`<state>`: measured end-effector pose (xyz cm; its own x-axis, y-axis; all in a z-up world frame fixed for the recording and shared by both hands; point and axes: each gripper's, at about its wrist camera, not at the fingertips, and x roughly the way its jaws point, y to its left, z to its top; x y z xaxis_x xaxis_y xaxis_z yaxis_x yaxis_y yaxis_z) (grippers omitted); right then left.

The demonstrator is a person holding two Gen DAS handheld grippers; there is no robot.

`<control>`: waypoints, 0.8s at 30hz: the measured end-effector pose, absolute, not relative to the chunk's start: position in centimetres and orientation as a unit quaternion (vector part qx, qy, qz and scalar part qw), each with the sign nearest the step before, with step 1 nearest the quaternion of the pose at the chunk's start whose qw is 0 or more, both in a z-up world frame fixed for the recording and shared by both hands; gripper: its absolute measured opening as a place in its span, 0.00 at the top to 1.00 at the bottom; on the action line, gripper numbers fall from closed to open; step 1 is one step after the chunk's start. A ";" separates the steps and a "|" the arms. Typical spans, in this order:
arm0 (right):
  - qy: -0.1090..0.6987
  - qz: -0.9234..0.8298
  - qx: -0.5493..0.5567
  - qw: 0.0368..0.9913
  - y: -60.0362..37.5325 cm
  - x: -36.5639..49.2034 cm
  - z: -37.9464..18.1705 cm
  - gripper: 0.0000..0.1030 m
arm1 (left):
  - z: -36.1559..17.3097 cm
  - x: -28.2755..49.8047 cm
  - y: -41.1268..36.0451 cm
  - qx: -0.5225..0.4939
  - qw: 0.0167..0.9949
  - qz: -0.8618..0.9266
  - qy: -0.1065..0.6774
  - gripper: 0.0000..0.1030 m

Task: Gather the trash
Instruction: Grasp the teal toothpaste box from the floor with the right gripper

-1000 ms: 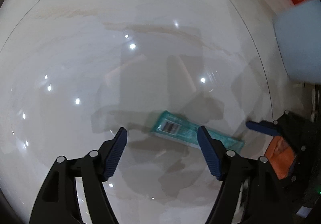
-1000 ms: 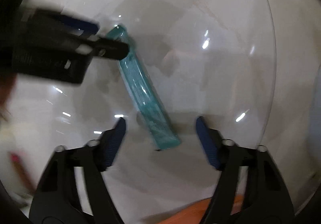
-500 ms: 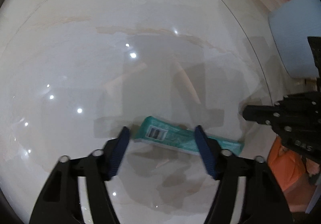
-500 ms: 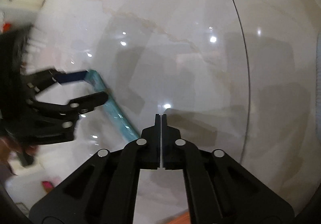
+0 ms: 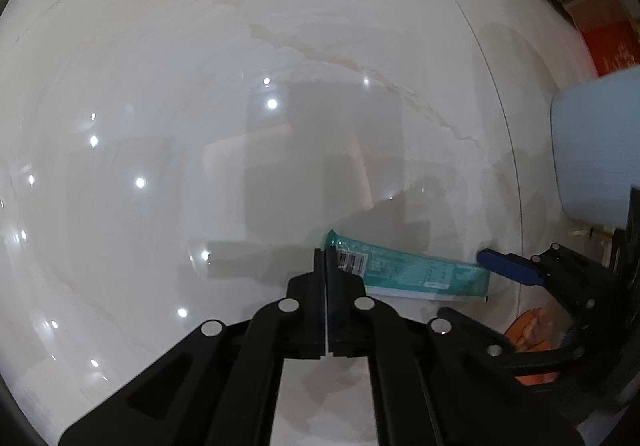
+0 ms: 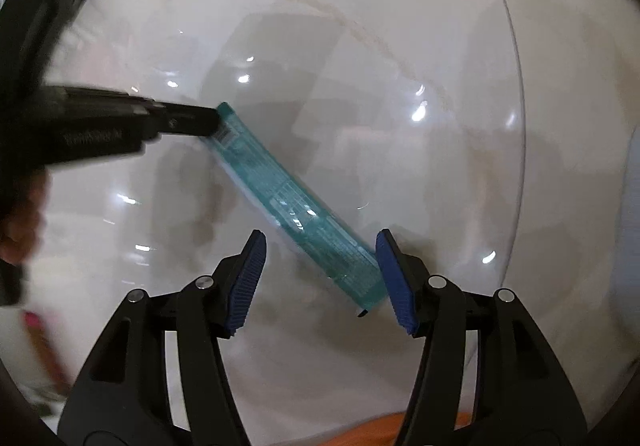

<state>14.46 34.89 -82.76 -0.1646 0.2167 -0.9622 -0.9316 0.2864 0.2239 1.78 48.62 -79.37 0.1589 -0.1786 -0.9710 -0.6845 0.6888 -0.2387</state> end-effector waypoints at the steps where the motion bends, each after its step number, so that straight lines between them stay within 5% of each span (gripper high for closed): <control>1: 0.544 0.510 -0.339 0.573 35.0 13.5 -82.8 0.45 | -79.2 1.5 48.7 -0.360 0.676 0.188 0.615 1.00; 8: 0.555 0.546 -0.310 0.546 35.6 13.4 -82.8 0.73 | -79.0 1.9 46.7 -0.363 0.681 0.203 0.603 1.00; 12: 0.556 0.552 -0.315 0.535 35.6 13.9 -82.7 0.80 | -78.3 3.6 45.8 -0.365 0.685 0.213 0.594 1.00; 14: 0.573 0.553 -0.295 0.528 34.7 15.0 -82.1 1.00 | -78.5 4.2 46.3 -0.369 0.687 0.215 0.588 1.00; 24: 0.558 0.539 -0.258 0.576 37.1 20.7 -77.4 0.99 | -70.6 6.1 47.0 -0.364 0.732 0.220 0.532 1.00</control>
<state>20.70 37.11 -77.44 -0.2033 0.3329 -0.9208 -0.9090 0.2853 0.3039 6.08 46.97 -70.62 0.3367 -0.0659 -0.9393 -0.7089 0.6389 -0.2989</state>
